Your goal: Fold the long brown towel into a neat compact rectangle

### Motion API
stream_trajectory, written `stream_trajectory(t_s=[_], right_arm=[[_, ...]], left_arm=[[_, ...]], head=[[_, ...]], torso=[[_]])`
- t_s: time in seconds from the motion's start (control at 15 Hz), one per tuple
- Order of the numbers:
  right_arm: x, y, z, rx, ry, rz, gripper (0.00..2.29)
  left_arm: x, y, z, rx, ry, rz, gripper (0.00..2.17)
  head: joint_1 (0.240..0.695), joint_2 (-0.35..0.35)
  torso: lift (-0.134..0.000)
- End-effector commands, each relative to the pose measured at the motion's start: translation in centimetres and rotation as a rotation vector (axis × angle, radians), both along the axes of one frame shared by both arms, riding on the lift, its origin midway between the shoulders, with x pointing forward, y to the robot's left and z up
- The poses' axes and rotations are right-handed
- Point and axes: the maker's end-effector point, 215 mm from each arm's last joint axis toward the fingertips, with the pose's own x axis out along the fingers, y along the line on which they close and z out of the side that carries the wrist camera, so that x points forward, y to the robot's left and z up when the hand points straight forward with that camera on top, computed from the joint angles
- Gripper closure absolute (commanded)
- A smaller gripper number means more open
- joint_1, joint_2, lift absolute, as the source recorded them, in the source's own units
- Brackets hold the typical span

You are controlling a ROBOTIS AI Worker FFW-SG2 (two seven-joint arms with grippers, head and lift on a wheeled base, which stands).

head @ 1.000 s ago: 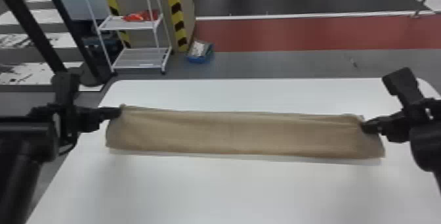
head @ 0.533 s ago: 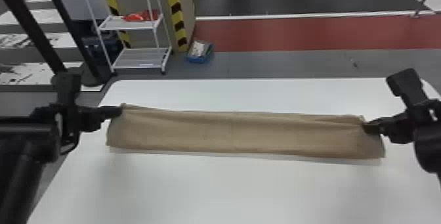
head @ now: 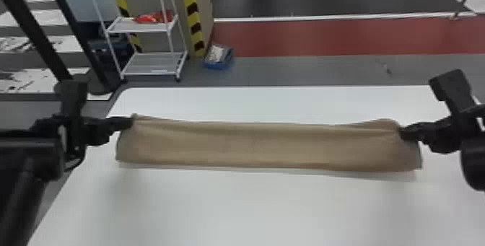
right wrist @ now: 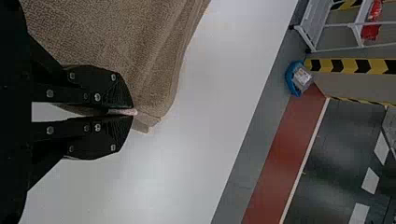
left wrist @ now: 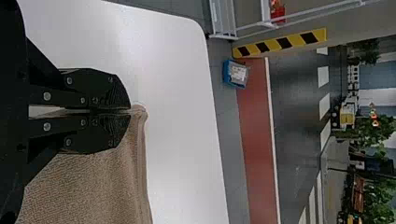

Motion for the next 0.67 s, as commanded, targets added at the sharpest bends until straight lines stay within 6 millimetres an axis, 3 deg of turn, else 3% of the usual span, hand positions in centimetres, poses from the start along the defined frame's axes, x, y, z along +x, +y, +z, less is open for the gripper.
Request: stream_trajectory(t_s=[0.0, 0.6], right_arm=[[0.1, -0.1, 0.2, -0.006, -0.009, 0.0, 1.03], [1.2, 0.1, 1.2, -0.053, -0.037, 0.011, 1.03]], left_arm=[[-0.1, 0.0, -0.2, 0.0, 0.003, 0.0, 1.09], [-0.4, 0.1, -0.6, 0.004, 0.01, 0.0, 1.09]], head=[[0.695, 0.102], [0.695, 0.104]], torso=[[-0.124], [-0.124]])
